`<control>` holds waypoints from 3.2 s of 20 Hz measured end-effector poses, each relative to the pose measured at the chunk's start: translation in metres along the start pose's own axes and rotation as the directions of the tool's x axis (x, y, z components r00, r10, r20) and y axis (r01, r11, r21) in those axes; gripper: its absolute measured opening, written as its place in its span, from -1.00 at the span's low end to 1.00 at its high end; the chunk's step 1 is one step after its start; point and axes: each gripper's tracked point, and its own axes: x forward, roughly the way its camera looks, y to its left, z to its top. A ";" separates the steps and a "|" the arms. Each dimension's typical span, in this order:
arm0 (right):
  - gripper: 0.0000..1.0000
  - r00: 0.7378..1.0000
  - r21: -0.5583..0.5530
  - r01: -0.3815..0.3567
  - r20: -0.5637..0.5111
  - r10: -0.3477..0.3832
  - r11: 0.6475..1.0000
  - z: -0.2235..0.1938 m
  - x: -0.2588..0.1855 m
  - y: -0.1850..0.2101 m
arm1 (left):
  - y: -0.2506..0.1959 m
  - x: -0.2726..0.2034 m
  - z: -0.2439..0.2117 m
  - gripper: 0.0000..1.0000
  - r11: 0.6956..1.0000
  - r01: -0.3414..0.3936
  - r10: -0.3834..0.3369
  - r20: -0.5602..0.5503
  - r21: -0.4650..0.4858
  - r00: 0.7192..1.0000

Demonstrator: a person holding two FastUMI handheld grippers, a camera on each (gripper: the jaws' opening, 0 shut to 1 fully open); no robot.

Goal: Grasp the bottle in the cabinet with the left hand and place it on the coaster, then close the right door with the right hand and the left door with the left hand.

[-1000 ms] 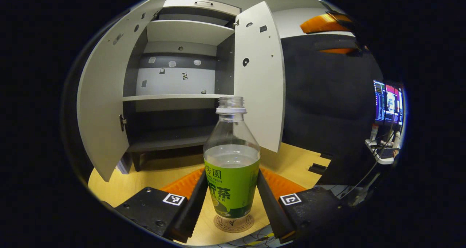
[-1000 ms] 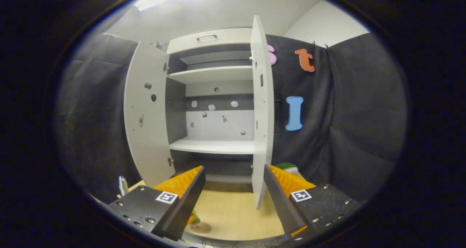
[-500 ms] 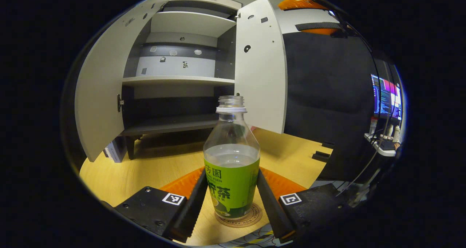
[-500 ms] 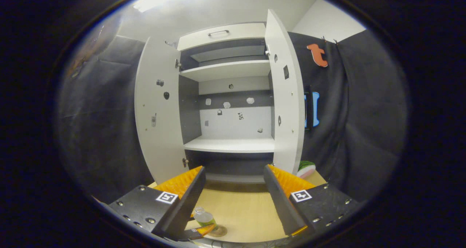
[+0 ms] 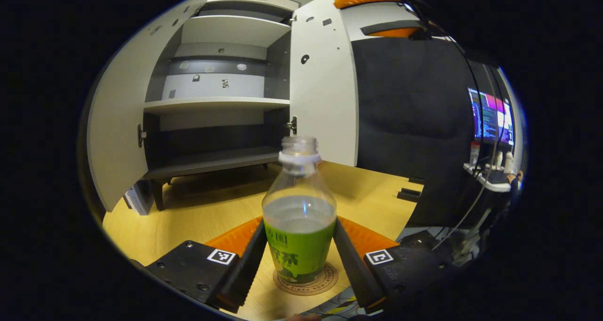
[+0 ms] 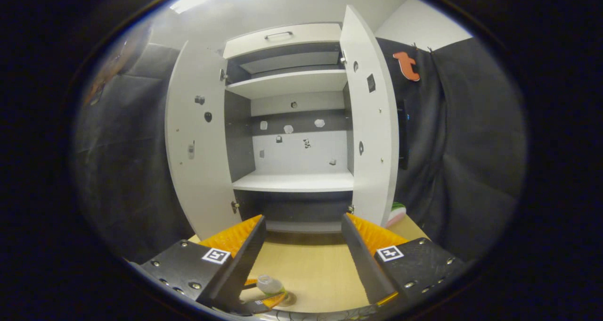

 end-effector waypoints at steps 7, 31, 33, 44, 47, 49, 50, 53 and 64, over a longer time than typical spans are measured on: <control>0.94 1.000 0.013 0.013 -0.017 -0.012 1.000 0.004 0.012 0.008 | 0.008 0.000 0.024 0.91 0.997 0.031 -0.035 -0.043 -0.073 0.998; 0.89 0.983 -0.051 0.132 0.139 -0.124 0.990 0.092 -0.017 -0.242 | 0.073 -0.058 0.280 0.91 0.974 -0.208 0.216 0.087 -0.093 0.973; 0.94 0.978 -0.047 0.156 0.151 -0.147 0.987 0.095 -0.015 -0.267 | 0.084 -0.070 0.286 0.91 0.962 -0.253 0.263 0.088 -0.102 0.961; 0.89 0.980 -0.059 0.146 0.142 -0.137 0.987 0.103 0.051 -0.313 | 0.139 -0.153 0.304 0.90 0.889 -0.454 0.458 0.087 -0.064 0.884; 0.94 0.982 -0.057 0.112 0.157 -0.102 0.992 0.116 0.074 -0.297 | 0.141 -0.170 0.302 0.89 0.878 -0.471 0.477 0.087 -0.082 0.874; 0.94 0.982 -0.051 0.086 0.171 -0.076 0.995 0.126 0.086 -0.282 | 0.146 -0.181 0.301 0.90 0.865 -0.495 0.501 0.082 -0.080 0.862; 0.94 0.982 -0.047 0.077 0.177 -0.068 0.996 0.131 0.090 -0.277 | 0.149 -0.187 0.301 0.91 0.856 -0.511 0.516 0.082 -0.082 0.852; 0.94 0.975 -0.038 0.066 0.214 -0.056 0.997 0.144 0.097 -0.265 | 0.159 -0.208 0.305 0.90 0.828 -0.551 0.559 0.073 -0.105 0.826; 0.81 0.974 -0.117 0.116 0.208 -0.090 0.986 0.146 0.098 -0.233 | 0.198 -0.262 0.355 0.88 0.746 -0.639 0.662 0.110 -0.185 0.741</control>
